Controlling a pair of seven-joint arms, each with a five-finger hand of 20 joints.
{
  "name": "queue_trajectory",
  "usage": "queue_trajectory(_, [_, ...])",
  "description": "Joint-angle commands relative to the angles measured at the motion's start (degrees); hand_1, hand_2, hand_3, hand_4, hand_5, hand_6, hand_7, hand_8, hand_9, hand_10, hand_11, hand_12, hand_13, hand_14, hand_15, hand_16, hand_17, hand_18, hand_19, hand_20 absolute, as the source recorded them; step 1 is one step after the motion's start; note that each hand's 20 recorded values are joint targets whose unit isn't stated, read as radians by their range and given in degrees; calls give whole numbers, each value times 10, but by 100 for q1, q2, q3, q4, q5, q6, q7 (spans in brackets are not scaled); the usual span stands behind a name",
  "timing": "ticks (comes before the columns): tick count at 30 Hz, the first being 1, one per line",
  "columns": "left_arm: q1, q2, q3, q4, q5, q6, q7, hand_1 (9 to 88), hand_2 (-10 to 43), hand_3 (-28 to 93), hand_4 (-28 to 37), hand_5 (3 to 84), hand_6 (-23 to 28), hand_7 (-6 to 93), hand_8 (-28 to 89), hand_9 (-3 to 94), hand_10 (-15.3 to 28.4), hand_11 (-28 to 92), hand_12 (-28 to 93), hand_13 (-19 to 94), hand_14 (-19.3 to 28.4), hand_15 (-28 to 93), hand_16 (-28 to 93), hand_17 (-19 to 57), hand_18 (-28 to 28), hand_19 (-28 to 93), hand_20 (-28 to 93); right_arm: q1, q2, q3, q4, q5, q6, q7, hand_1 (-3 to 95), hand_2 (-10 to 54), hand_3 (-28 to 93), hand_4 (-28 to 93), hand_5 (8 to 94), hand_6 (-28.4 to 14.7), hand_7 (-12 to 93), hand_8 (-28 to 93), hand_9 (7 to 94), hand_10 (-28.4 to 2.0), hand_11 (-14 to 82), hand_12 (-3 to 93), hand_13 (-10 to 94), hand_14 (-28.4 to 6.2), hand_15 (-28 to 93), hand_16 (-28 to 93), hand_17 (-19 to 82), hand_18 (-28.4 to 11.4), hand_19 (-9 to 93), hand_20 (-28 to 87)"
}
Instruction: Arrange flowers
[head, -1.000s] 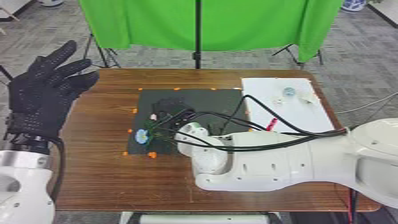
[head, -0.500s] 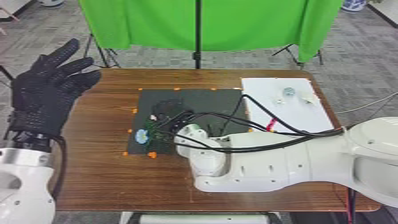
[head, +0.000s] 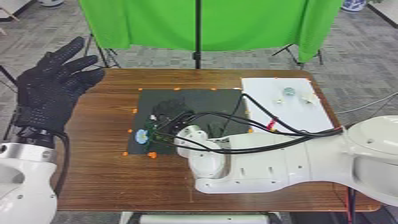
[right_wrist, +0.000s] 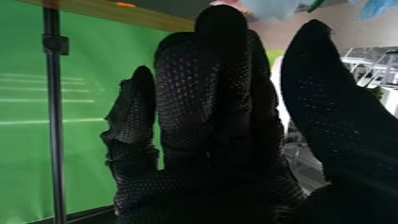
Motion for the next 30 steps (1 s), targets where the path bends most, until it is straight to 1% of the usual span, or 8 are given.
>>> queue_trajectory(1, [102,-57,-5,16,4,-21,-9,209,98,764,-282,346,93,126,-83,301,202,281,113,249,284,617,-125,-53,266,661,196,130,-54,-1,-29,-45,-34,11,387,-95,783,-283,636,0,224,-147,772,-102,360,219,701,-72,702,173,289,-215,928,282])
queue_trajectory(4, [159,-82,-35,-3,12,0,-25,209,98,764,-283,346,93,125,-84,301,201,282,114,249,284,617,-125,-53,266,661,196,132,-26,11,-64,-65,-27,-24,381,-95,788,-283,635,-2,222,-147,770,-104,369,209,701,-72,703,171,288,-216,928,283])
queue_trajectory(11, [656,-232,-360,-207,45,147,-44,209,97,764,-282,346,93,126,-84,301,201,283,113,249,284,617,-126,-54,267,661,194,279,258,81,-380,-110,59,-166,368,-95,794,-283,628,-5,217,-145,758,-112,377,192,689,-77,702,169,280,-218,921,282])
queue_trajectory(15, [928,-289,-536,-296,34,237,-4,208,96,764,-282,346,93,126,-84,301,201,283,113,249,284,617,-126,-54,267,662,193,158,734,541,-659,-119,-253,-284,357,-95,798,-283,609,-13,209,-144,730,-125,357,180,667,-87,684,159,265,-222,901,276])
queue_trajectory(25, [1377,-501,-586,-393,-6,371,150,207,96,762,-283,346,93,125,-83,301,201,283,113,248,284,616,-126,-55,268,661,191,-1333,2574,2699,-1299,58,-457,-607,353,-95,805,-282,563,-26,193,-141,648,-145,272,152,609,-108,648,134,231,-220,859,260])
queue_trajectory(26, [1328,-570,-553,-384,29,381,94,206,96,762,-283,346,92,126,-83,301,201,283,113,249,284,616,-126,-55,268,661,191,-1407,2736,2815,-1284,139,-429,-642,352,-95,808,-282,560,-27,192,-141,642,-145,269,151,603,-109,648,133,229,-219,857,259])
queue_trajectory(28, [1364,-556,-533,-381,-143,369,221,206,96,761,-283,346,92,125,-83,301,201,282,113,248,284,616,-126,-55,268,661,191,-1534,3002,3001,-1225,294,-434,-651,350,-95,812,-282,555,-26,191,-139,629,-144,262,152,590,-111,648,130,220,-218,850,259])
queue_trajectory(30, [1406,-542,-543,-397,-89,406,231,205,96,761,-283,346,92,126,-83,301,201,282,113,248,284,615,-126,-55,268,661,190,-1616,3225,3133,-1153,397,-566,-657,348,-95,818,-283,550,-26,189,-139,615,-145,255,151,578,-112,649,128,212,-217,846,260])
